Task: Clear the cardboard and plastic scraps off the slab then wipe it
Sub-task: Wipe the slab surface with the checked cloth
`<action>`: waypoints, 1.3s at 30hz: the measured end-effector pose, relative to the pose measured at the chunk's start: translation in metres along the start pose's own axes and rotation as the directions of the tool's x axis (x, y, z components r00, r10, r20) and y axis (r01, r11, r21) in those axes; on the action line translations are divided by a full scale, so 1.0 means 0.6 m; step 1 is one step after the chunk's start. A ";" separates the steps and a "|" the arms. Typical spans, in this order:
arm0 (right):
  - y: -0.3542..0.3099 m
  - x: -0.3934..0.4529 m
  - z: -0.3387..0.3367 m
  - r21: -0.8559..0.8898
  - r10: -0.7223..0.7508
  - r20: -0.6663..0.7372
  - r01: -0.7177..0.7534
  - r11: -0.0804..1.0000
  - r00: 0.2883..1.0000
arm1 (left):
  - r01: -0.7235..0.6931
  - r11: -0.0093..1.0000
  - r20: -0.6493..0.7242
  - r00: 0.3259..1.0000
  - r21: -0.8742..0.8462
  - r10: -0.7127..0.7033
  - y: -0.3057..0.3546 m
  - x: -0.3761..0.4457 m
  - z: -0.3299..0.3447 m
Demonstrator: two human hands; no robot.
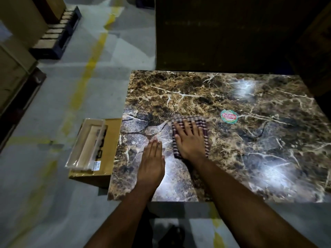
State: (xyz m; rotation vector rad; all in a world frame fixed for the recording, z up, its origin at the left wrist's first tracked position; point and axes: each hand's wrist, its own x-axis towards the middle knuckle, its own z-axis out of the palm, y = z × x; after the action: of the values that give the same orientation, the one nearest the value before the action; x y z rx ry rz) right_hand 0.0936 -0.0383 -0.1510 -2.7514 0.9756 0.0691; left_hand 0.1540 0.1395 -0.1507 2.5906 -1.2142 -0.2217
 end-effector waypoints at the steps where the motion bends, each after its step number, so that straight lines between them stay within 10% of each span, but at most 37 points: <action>1: -0.021 -0.013 0.007 -0.007 -0.064 0.010 0.064 0.998 0.998 | 0.000 1.000 0.005 1.000 -0.006 0.001 0.003 -0.005 0.000; 5: -0.010 -0.108 0.018 -0.031 -0.220 0.032 0.221 0.975 0.975 | -0.007 0.999 0.005 1.000 -0.043 0.007 0.004 -0.025 -0.001; 11: 0.001 -0.103 0.019 0.009 -0.006 0.002 0.006 1.000 1.000 | -0.012 0.998 0.034 0.999 -0.057 0.014 -0.005 -0.061 0.008; 17: -0.020 -0.191 0.036 -0.021 -0.233 0.017 0.233 0.972 0.972 | 0.033 0.985 0.016 0.999 -0.167 -0.031 -0.006 -0.085 0.008; 23: -0.022 -0.192 0.031 0.021 -0.029 0.007 0.029 0.999 1.000 | 0.081 0.978 0.004 0.997 -0.194 -0.082 0.007 -0.117 0.010; 39: 0.007 -0.216 0.028 0.021 -0.095 0.029 0.095 0.995 0.995 | 0.038 0.997 0.100 0.995 -0.064 -0.031 0.038 -0.096 -0.003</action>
State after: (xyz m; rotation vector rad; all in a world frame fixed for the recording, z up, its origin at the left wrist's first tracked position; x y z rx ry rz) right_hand -0.0095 0.0424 -0.1527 -2.7662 0.8323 0.0844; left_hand 0.1008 0.1703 -0.1409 2.5725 -1.1746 -0.3944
